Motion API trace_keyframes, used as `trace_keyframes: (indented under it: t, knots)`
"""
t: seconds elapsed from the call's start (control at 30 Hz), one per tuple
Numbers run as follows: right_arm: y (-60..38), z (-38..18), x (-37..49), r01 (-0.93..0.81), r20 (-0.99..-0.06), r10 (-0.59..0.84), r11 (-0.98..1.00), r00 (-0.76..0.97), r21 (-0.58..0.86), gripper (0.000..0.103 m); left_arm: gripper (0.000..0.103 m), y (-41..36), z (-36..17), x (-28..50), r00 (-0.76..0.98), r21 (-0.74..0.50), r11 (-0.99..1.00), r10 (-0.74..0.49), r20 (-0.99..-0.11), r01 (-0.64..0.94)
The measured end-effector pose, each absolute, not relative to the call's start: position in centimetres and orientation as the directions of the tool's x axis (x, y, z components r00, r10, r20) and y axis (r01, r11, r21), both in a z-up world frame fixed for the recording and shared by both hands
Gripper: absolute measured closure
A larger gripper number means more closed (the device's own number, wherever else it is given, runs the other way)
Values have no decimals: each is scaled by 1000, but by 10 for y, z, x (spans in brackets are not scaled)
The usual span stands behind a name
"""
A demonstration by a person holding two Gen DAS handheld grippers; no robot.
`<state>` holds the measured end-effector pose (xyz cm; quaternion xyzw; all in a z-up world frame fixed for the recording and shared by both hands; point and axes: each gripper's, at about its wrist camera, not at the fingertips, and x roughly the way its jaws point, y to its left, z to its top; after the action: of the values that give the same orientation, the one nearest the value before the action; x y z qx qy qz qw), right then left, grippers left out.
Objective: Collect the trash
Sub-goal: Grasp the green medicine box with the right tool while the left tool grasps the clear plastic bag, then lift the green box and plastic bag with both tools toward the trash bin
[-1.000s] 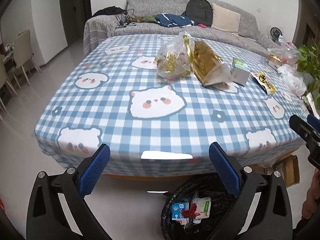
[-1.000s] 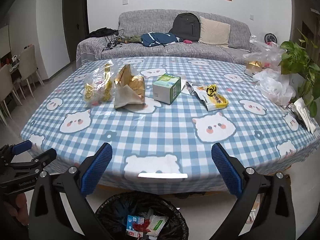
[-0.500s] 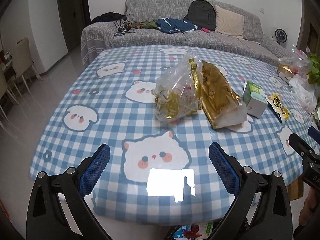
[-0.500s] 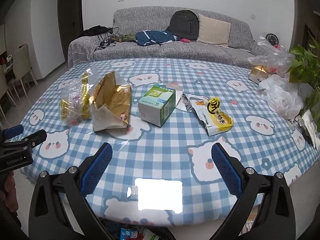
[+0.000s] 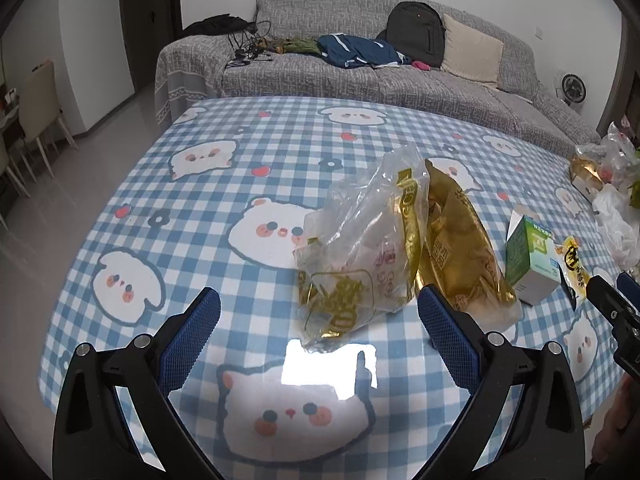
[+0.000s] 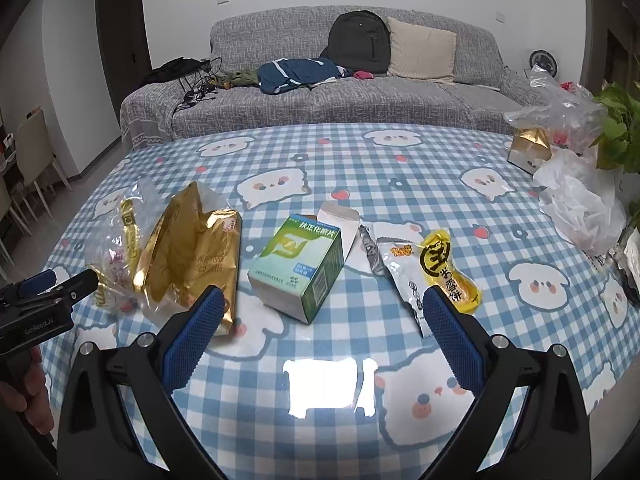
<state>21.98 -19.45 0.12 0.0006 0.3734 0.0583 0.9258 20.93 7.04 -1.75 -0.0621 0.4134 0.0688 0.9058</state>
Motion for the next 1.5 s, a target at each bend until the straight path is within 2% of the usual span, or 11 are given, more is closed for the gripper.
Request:
trace_keyframes:
  t: [0.27, 0.43, 0.53, 0.6, 0.63, 0.7, 0.77, 0.9, 1.0, 1.17, 1.5]
  knots:
    - [-191, -14, 264, -90, -720, 145, 989, 679, 114, 8, 6, 72, -25, 248, 650, -44, 987, 69, -757, -157]
    - [-177, -32, 283, -96, -739, 136, 991, 660, 96, 9, 11, 72, -37, 264, 634, -42, 988, 61, -771, -145]
    - [-178, -45, 295, -71, -762, 141, 990, 632, 125, 15, 22, 72, -43, 269, 632, -60, 990, 34, -775, -127]
    - [-177, -52, 299, -67, -777, 148, 988, 612, 136, 21, 35, 70, -50, 274, 614, -96, 990, -14, -789, -101]
    - [-176, -54, 300, -70, -780, 151, 988, 608, 137, 23, 37, 68, -53, 276, 604, -103, 990, -23, -796, -98]
    - [-176, -58, 301, -70, -789, 155, 988, 595, 141, 34, 43, 66, -55, 276, 602, -95, 991, -18, -799, -97]
    - [-176, -61, 300, -73, -793, 156, 987, 588, 140, 40, 49, 65, -57, 277, 595, -103, 991, -31, -803, -87]
    - [-177, -60, 295, -75, -784, 151, 988, 602, 133, 48, 67, 66, -57, 277, 585, -132, 988, -60, -809, -81]
    - [-176, -57, 288, -92, -778, 152, 988, 610, 121, 53, 76, 64, -57, 275, 589, -131, 989, -63, -806, -74]
    - [-177, -57, 279, -85, -773, 124, 992, 623, 90, 54, 84, 62, -52, 269, 595, -131, 989, -64, -801, -71]
    - [-182, -39, 252, -72, -752, 115, 993, 650, 90, 55, 86, 58, -39, 248, 618, -119, 991, -56, -784, -60]
